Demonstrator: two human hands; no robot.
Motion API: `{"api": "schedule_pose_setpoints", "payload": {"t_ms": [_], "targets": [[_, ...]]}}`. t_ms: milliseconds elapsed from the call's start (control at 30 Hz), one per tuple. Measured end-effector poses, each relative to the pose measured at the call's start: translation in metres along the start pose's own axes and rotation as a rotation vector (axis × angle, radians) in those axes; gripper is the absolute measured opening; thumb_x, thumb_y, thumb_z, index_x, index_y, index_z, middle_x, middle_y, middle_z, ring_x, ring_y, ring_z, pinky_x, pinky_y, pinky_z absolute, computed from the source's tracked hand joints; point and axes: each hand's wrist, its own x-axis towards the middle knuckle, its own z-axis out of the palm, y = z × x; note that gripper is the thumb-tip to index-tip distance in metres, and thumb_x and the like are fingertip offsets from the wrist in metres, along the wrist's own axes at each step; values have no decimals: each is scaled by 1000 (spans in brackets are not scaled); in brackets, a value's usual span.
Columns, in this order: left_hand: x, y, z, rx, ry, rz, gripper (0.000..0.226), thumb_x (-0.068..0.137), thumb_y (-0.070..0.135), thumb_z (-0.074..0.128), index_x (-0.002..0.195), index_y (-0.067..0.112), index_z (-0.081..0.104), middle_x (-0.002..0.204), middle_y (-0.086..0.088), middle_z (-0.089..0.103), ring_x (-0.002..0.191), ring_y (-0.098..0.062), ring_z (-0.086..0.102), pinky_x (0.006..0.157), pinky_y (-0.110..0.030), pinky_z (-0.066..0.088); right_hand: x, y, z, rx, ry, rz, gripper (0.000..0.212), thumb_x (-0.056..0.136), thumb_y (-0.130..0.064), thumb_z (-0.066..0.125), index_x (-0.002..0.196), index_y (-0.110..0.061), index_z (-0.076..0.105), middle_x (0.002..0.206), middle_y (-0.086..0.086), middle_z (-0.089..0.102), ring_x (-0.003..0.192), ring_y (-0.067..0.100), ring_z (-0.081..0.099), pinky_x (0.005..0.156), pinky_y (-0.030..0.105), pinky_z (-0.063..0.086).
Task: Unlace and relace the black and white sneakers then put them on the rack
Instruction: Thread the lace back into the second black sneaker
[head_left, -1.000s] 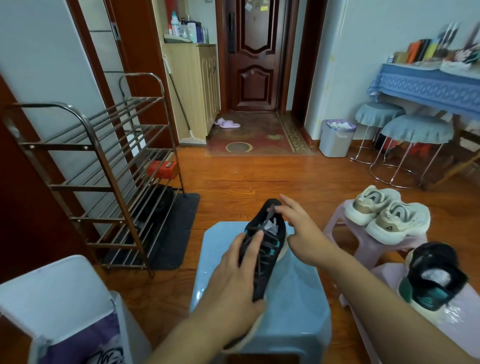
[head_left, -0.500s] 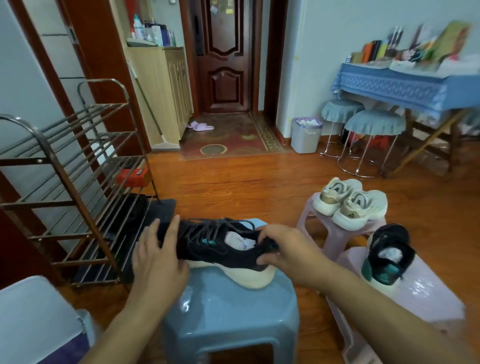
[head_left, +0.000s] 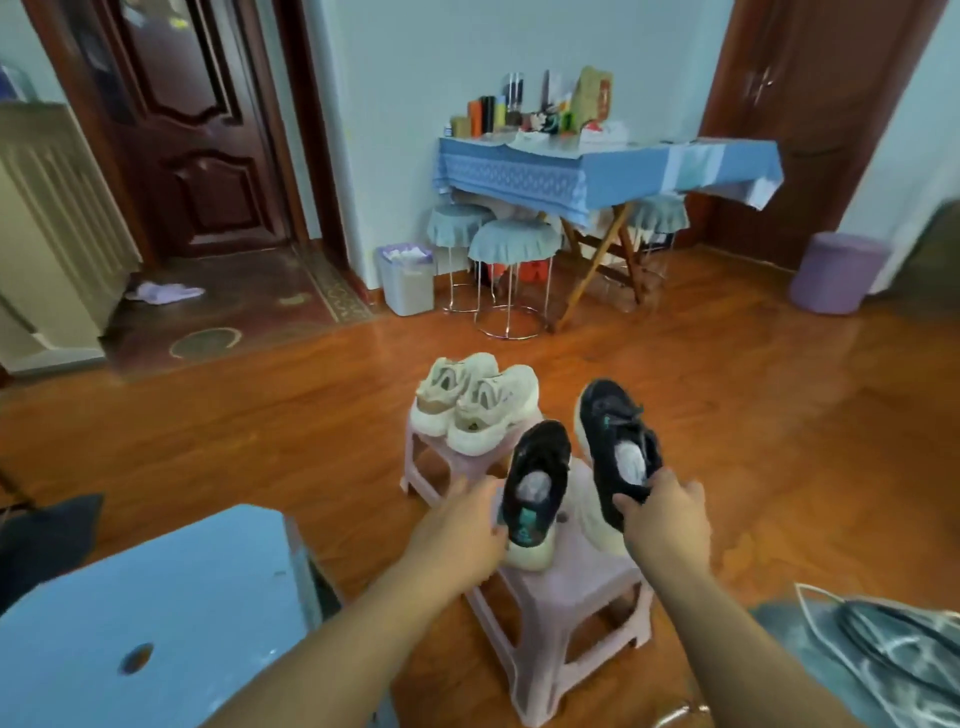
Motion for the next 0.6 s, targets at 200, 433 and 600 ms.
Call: {"api": "schedule_pose_setpoints", "payload": {"t_ms": [200,433,600], "targets": [[90,0,102,167,-103,-127,63,93,42,63,150,34,40,146,-3,44,131,-27,48,102,-42,49,22,44,48,-70,-160,144,32,93,-34,68,114,-12,56,122,12,41,94,35,58,83,40,50],[68,11,47,81,16,-134,34,94,41,63,126,33,58,115,1,69,106,-27,66,79,-36,54,12,22,69,-232,-311,150,47,95,-39,61,132,-15,43,141,15,30,122,35,46,91,41,48],[-27,-11,-74,56,122,-98,21,93,30,68,85,31,48,88,10,59,85,-22,58,66,-38,46,-3,-45,27,22,-83,-76,53,91,-19,58,139,-11,36,150,16,25,138,41,26,110,50,33]]}}
